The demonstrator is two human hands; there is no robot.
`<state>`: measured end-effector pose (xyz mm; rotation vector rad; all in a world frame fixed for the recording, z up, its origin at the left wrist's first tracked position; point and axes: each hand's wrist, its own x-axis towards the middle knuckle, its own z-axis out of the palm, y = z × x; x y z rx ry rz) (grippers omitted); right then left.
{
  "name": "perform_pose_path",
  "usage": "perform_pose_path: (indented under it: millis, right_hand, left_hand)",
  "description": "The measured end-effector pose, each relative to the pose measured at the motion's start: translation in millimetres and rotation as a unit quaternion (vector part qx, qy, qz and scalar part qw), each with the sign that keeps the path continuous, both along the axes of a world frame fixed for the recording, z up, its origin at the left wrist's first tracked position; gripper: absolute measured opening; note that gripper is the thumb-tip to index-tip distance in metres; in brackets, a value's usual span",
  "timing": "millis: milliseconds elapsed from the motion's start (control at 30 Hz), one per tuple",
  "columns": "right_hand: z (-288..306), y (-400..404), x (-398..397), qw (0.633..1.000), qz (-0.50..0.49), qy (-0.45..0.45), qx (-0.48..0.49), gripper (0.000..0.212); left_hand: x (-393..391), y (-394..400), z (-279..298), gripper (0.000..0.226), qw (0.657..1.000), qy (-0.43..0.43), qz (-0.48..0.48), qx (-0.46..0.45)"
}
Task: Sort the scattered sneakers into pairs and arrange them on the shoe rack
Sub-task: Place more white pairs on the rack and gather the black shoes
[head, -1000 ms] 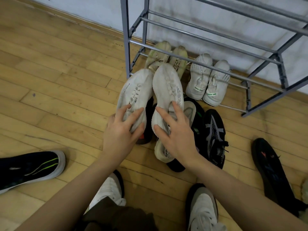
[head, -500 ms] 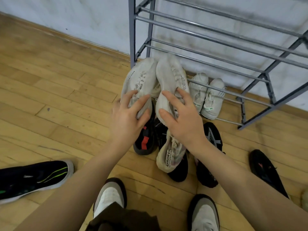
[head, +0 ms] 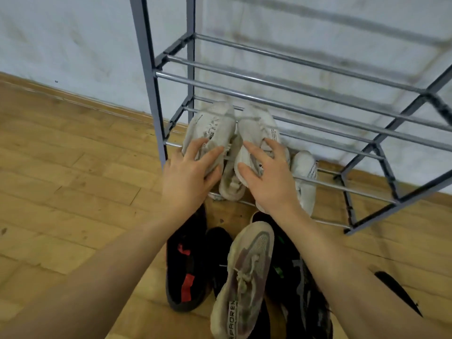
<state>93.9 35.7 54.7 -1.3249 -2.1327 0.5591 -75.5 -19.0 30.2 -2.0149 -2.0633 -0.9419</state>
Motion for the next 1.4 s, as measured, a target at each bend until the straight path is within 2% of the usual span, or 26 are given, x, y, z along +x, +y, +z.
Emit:
perform_pose_path:
  millis: [133, 367, 567, 667, 800, 1067, 1233, 1400]
  right_hand:
    - [-6, 39, -13, 1.000, -0.019, -0.001, 0.016, 0.047]
    - [-23, 70, -31, 0.998, -0.025, -0.052, -0.004, 0.052]
    - [-35, 51, -23, 0.998, -0.022, -0.061, 0.001, 0.062]
    - [-34, 47, -25, 1.000, -0.016, 0.004, -0.013, 0.054]
    - [-39, 52, -28, 0.999, -0.013, 0.039, 0.011, 0.045]
    - [-50, 65, -35, 0.999, -0.034, -0.033, 0.025, 0.047]
    - [-48, 57, -29, 0.998, -0.028, -0.033, 0.035, 0.043]
    - [-35, 51, -31, 0.988, -0.052, -0.146, 0.019, 0.048]
  left_hand:
    - [-6, 45, 4, 0.038, 1.000, 0.017, 0.014, 0.001]
    - [-19, 87, -7, 0.054, 0.996, 0.048, 0.018, -0.078]
    - [-16, 69, -7, 0.061, 0.996, -0.053, 0.004, -0.077]
    - [-21, 70, -9, 0.054, 0.991, -0.115, -0.039, -0.063]
    - [-25, 75, -12, 0.052, 0.990, -0.118, -0.066, -0.048]
    - [-28, 89, -21, 0.040, 0.994, -0.045, -0.082, -0.062]
    - [-28, 80, -20, 0.047, 0.993, -0.052, -0.078, -0.077]
    - [-22, 69, -14, 0.050, 0.994, -0.024, -0.018, -0.101]
